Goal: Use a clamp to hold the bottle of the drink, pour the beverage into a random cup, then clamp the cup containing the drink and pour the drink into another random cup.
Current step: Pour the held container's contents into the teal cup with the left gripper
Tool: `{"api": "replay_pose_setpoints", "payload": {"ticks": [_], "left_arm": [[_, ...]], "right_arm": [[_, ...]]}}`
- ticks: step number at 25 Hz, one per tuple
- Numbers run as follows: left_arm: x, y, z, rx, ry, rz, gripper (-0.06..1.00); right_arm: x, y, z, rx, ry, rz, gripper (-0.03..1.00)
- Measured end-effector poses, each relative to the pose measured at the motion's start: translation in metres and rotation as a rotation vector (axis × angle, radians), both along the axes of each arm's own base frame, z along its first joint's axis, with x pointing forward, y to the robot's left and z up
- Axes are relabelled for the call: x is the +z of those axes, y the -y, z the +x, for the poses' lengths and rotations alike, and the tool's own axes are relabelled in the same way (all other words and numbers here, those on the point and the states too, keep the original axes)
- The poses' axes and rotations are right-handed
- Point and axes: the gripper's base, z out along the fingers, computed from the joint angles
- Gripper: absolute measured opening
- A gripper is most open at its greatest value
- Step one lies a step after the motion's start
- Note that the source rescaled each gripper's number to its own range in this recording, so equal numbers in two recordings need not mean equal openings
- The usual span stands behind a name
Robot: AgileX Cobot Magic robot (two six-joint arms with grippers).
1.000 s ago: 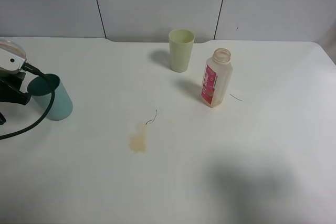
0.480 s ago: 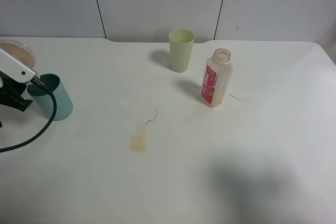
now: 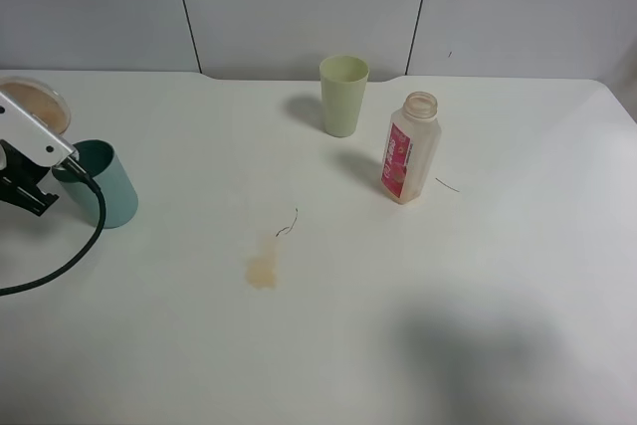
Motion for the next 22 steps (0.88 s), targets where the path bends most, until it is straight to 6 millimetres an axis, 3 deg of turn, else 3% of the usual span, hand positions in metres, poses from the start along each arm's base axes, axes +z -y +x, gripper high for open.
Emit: {"api": "replay_pose_setpoints", "payload": {"ticks": [22], "left_arm": [[0.0036,-0.0004,0.0009,-0.035,0.028,0.129,0.03]], "right_arm": [[0.0,0.0,0.0,0.0,0.0,0.0,1.0]]}}
